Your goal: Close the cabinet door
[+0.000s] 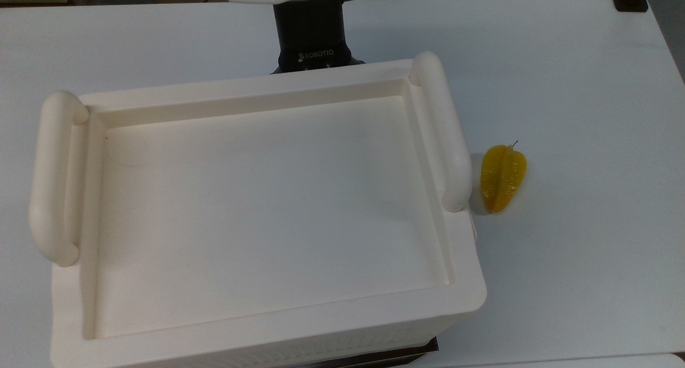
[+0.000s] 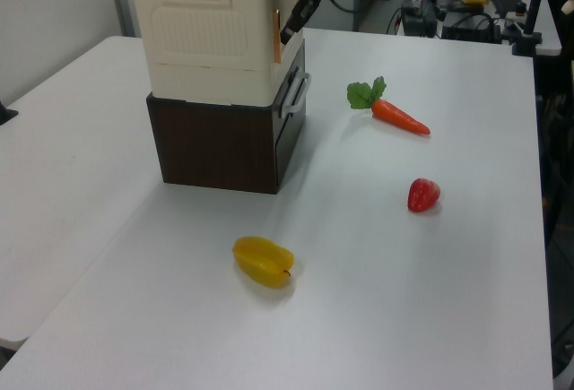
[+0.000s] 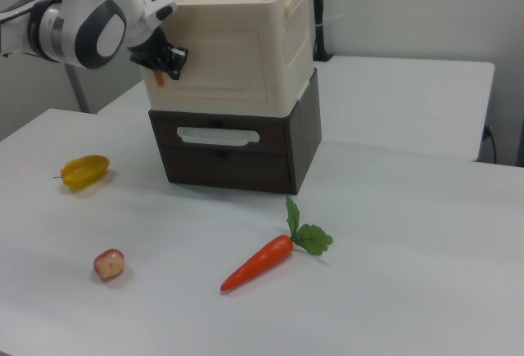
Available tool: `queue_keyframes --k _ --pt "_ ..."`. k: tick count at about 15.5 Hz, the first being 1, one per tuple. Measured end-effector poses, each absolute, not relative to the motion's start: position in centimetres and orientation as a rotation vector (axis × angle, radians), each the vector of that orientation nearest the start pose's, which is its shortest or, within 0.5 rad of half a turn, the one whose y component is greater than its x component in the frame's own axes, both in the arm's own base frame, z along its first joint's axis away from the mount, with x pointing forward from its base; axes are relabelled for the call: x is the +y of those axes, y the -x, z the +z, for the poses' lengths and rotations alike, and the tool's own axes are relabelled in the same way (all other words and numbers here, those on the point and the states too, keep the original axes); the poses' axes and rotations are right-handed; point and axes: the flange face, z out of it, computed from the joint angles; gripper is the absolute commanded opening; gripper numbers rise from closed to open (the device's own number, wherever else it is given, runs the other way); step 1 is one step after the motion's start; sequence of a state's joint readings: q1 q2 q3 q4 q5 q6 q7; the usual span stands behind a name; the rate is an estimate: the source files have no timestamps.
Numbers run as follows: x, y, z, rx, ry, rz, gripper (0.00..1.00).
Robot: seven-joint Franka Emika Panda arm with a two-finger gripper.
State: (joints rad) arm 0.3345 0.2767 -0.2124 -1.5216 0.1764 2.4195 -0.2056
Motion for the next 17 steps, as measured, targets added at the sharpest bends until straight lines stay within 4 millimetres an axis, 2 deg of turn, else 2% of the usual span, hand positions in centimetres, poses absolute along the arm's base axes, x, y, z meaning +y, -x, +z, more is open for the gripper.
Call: queue_keyframes --k 6,9,13,14,15,16,17 --pt "10.3 -68.1 57.6 -0.366 2.902 -0.908 0.0" --pt "9.1 -66.7 57.6 -0.347 2.955 -0.661 0.02" --pt "4.9 -62.9 59.4 -0.218 2.992 -0.324 0.1" --pt "3.7 -62.0 60.1 -0.172 2.995 -0.266 0.24" --pt "2.5 -61.0 60.7 -0.135 3.0 -0.208 0.44" --pt "1.5 -59.9 61.2 -0.113 3.012 -0.148 0.58" --pt "0.7 -58.9 61.6 -0.103 3.032 -0.099 0.77"
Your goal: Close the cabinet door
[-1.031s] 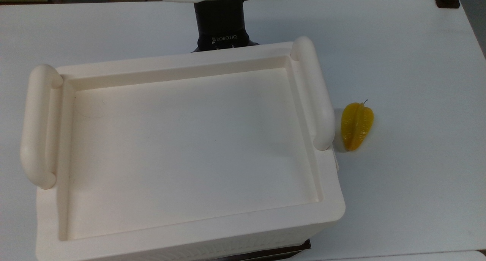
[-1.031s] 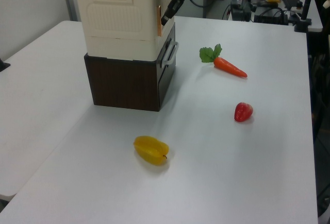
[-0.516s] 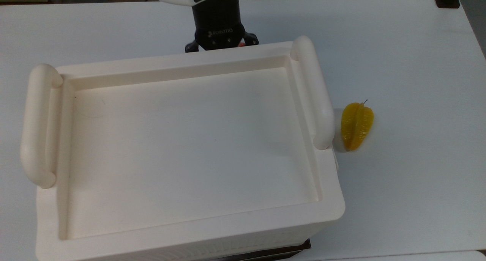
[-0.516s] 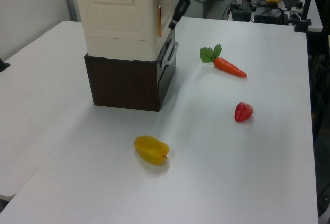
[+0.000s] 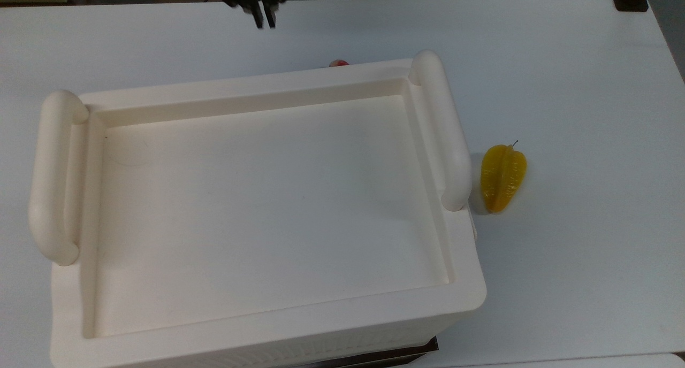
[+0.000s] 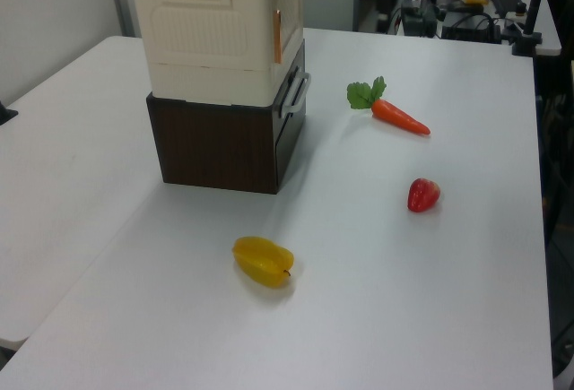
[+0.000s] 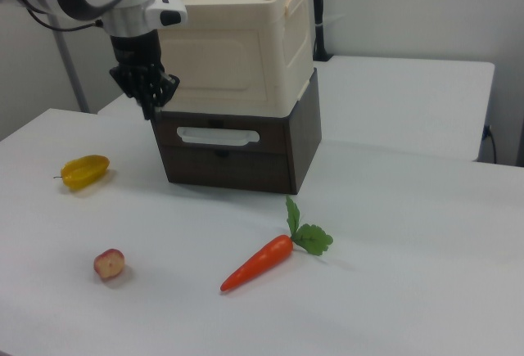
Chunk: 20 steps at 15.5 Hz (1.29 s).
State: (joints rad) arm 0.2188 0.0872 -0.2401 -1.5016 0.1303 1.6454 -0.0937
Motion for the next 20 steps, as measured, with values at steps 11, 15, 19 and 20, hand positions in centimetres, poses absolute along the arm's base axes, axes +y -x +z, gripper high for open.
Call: queue_keyframes --k 11,15,19,20 --pt "-4.2 -53.6 61.8 -0.008 3.084 0.039 1.0" --pt "-4.6 -52.3 62.3 -0.01 3.1 0.033 1.0" --pt "-4.8 -52.1 62.1 0.011 3.099 0.04 1.0" --pt "-4.8 -52.1 62.1 0.019 3.099 0.042 1.0"
